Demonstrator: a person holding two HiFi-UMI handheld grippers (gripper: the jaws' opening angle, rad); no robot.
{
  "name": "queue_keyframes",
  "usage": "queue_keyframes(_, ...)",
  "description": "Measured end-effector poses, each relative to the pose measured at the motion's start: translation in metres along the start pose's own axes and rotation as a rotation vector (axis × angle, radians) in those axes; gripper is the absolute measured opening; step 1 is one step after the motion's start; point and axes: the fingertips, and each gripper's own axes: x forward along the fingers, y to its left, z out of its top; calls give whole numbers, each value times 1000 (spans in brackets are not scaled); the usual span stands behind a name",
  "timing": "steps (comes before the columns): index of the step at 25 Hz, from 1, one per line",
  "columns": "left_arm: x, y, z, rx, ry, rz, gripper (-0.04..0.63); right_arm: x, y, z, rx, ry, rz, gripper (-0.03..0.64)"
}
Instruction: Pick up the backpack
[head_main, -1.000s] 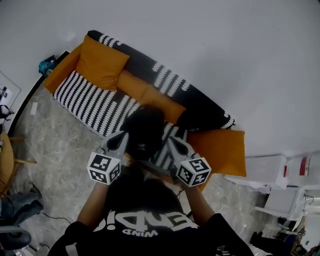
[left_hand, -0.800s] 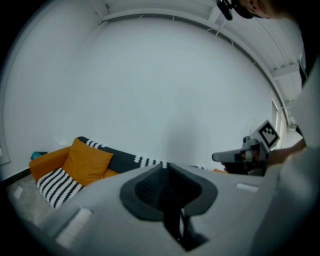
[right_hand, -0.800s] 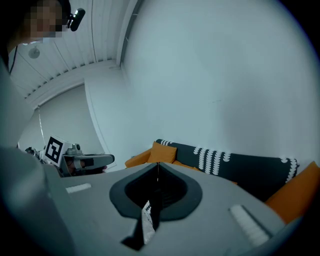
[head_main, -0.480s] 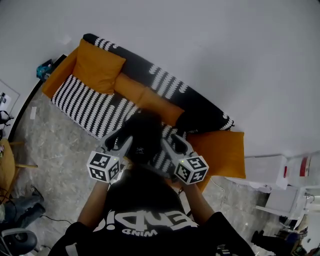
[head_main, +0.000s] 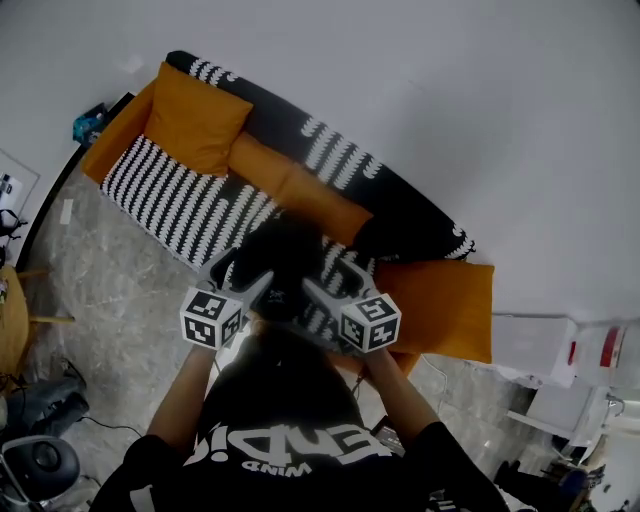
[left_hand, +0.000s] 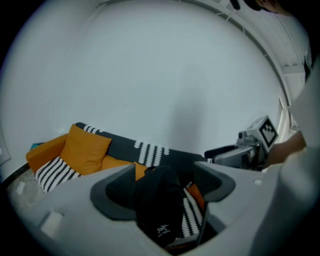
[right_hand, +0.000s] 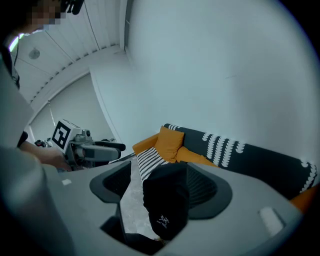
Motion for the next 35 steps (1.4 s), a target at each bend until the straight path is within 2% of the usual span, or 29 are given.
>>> queue_keyframes(4, 28, 10, -17, -42, 44, -9, 360, 25, -30, -26, 17, 60, -7, 350)
queue_keyframes(8, 58, 28, -40, -37, 104, -1, 362, 54, -57, -41, 25, 91, -18, 362)
queue_keyframes(15, 117, 68, -83, -78, 185, 9, 420, 111, -104, -75, 55, 161, -14, 376)
queue_keyframes(22, 153, 91, -119, -91, 275, -4, 428, 152, -123, -107, 75, 243, 49, 377)
queue_keyframes(29, 171, 98, -139, -118, 300, -41, 425, 172, -135, -123, 107, 274, 43, 368)
queue_keyframes(32, 175, 99, -143, -121, 306, -46, 392, 172, -133, -127, 130, 280, 55, 287)
queue_keyframes(35, 174, 102, -144, -144, 302, -44, 269, 173, -129, -127, 137, 282, 64, 230)
